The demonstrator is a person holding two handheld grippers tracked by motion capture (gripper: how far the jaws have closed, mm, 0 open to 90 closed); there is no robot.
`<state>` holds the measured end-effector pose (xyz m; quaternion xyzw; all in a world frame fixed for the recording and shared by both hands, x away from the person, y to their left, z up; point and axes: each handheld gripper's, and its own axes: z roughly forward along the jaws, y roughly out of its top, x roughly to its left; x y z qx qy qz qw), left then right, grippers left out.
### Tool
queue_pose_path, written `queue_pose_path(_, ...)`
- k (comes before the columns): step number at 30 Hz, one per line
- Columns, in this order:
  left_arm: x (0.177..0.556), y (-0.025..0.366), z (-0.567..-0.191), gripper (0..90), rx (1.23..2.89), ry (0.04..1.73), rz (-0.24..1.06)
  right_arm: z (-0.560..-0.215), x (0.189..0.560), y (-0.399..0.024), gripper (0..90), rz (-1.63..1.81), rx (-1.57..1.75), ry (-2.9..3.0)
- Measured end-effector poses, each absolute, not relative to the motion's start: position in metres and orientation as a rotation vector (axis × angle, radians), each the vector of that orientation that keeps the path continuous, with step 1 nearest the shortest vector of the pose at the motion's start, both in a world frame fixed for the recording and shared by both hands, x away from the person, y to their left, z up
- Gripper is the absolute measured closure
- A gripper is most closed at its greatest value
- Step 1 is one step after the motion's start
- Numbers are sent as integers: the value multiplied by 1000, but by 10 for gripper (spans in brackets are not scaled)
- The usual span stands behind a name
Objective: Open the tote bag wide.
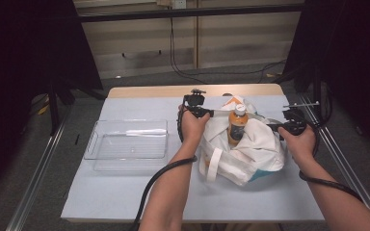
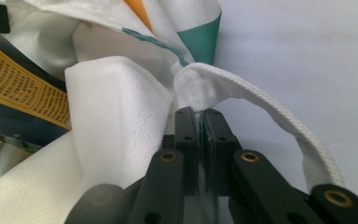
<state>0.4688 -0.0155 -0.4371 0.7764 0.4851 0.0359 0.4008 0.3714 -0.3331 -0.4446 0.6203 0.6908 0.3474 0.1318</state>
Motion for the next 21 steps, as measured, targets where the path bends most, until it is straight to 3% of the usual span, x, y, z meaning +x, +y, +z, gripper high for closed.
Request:
queue_pose_path(14, 469, -14, -461, 786, 1998, 1272, 61, -457, 374, -334, 859, 998, 1809, 2031)
queue_pose_path(17, 467, -13, -459, 690, 1999, 1274, 80, -456, 372, -333, 850, 989, 1791, 2030)
queue_pose_path(21, 462, -9, -452, 632, 2006, 1279, 78, -450, 371, -333, 831, 981, 1777, 2026)
